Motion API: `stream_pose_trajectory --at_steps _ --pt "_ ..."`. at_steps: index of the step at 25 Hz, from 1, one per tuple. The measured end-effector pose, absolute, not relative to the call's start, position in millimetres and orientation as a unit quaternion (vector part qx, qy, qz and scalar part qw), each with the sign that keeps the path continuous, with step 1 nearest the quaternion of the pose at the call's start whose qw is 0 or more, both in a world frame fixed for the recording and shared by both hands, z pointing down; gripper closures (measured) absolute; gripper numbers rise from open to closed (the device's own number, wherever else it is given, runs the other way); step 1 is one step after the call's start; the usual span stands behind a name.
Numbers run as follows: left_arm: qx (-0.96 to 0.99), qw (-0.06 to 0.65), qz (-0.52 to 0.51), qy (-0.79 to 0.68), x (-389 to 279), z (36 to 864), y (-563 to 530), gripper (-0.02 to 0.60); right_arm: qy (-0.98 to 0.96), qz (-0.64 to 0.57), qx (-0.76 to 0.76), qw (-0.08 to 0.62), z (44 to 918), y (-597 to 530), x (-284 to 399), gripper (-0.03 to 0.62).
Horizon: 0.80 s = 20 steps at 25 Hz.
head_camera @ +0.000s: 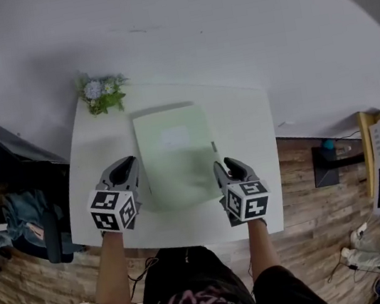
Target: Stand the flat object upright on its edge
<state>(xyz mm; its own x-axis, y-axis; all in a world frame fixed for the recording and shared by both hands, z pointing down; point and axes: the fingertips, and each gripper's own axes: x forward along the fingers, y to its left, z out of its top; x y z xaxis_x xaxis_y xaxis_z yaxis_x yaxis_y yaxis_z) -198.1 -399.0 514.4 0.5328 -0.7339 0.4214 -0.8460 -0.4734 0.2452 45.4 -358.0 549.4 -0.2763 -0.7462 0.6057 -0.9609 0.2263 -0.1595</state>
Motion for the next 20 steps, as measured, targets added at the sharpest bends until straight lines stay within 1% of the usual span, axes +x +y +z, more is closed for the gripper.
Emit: stream_pose_trajectory --at_steps 3,4,5,6,9,14,20 --pt "0.845 0.227 0.139 -0.463 -193 526 -410 0.561 -0.759 0.279 0.548 0.214 561 -363 44 0.436" --pt "0.844 0.23 0.142 -0.462 -192 530 -413 0.541 -0.763 0.286 0.538 0.217 564 -365 42 0.403" --pt "0.843 0.233 0.147 -0.461 -191 534 -416 0.496 -0.766 0.292 0.528 0.221 568 -367 40 0.383" --pt "0.842 0.236 0.15 -0.46 -190 538 -419 0.464 -0.769 0.297 0.519 0.225 572 -368 38 0.372" --pt "0.839 0.247 0.157 -0.459 -188 548 -426 0.448 -0.769 0.309 0.506 0.24 586 -369 38 0.354" --pt "0.828 0.287 0.163 -0.453 -183 568 -438 0.382 -0.761 0.329 0.499 0.252 601 -375 43 0.341" --pt "0.82 0.308 0.183 -0.446 -176 587 -446 0.341 -0.757 0.354 0.48 0.266 614 -374 49 0.335"
